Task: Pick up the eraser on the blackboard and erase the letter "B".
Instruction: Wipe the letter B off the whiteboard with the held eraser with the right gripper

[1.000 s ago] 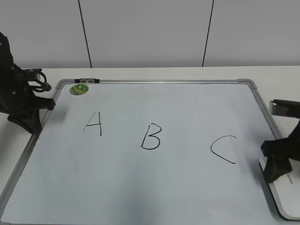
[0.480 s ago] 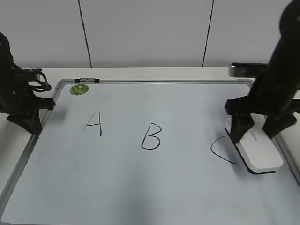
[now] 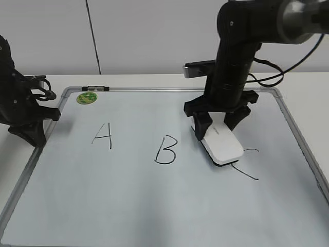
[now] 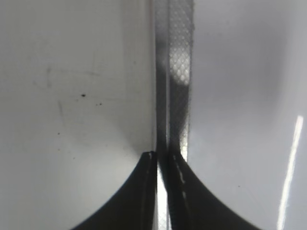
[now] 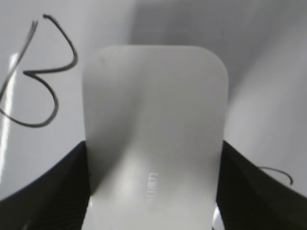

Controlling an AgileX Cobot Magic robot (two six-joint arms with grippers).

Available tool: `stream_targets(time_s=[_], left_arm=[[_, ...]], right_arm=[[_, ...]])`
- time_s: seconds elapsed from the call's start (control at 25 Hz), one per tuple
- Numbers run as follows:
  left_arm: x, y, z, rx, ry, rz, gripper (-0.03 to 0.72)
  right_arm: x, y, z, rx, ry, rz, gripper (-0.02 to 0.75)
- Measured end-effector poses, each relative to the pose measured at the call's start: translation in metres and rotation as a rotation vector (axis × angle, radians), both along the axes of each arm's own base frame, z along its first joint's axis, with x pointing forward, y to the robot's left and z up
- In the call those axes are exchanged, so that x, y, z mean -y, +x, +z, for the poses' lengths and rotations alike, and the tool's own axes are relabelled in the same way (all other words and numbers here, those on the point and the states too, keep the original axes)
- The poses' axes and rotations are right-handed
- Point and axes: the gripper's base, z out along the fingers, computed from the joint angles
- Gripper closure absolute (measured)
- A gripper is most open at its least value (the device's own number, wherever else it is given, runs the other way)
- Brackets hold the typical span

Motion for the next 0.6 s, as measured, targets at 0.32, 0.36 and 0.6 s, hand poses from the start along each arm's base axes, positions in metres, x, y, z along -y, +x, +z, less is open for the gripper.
stream_targets(time_s=[0.32, 0.36, 0.6], left_arm=[[0.0, 0.0, 0.001, 0.0, -0.002, 0.001, 0.648], [0.0, 0.0, 0.001, 0.0, -0.002, 0.001, 0.648], [0.0, 0.0, 0.001, 0.0, -0.002, 0.001, 0.648]], right_arm=[[-0.016, 0.027, -0.016, 0.036, 0.006, 0.0, 0.211], [-0.017, 0.029, -0.018, 0.037, 0.007, -0.002, 0.211], [-0.02, 0.035, -0.032, 0.014, 0.004, -0.008, 0.211]])
